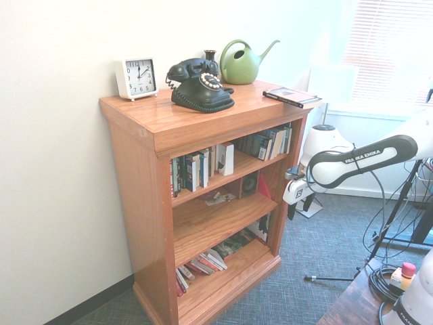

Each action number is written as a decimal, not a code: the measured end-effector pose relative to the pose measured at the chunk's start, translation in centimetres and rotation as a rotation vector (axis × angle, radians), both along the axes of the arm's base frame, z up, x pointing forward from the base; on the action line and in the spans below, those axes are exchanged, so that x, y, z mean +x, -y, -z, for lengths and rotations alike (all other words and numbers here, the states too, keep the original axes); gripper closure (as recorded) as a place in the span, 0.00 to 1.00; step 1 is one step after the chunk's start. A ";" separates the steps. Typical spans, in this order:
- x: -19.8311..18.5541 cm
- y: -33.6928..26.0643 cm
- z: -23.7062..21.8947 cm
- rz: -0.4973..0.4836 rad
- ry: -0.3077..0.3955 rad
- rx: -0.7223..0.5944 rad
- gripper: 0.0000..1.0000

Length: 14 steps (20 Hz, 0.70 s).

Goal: Organize the shelf

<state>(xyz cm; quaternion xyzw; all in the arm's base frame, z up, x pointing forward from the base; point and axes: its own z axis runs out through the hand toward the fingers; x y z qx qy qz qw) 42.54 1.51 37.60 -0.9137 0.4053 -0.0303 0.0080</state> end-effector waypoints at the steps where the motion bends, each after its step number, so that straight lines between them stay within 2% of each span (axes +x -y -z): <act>1: 0.0 0.0 0.0 0.000 0.000 0.000 0.00; 4: 0.1 0.2 -0.1 -0.004 0.006 -0.019 0.00; 6: -0.1 1.5 -1.0 -0.010 0.028 -0.079 0.00; 10: -2.5 6.0 -3.9 -0.013 0.093 -0.258 0.00; 14: -5.7 10.5 -9.1 -0.020 0.172 -0.473 0.00</act>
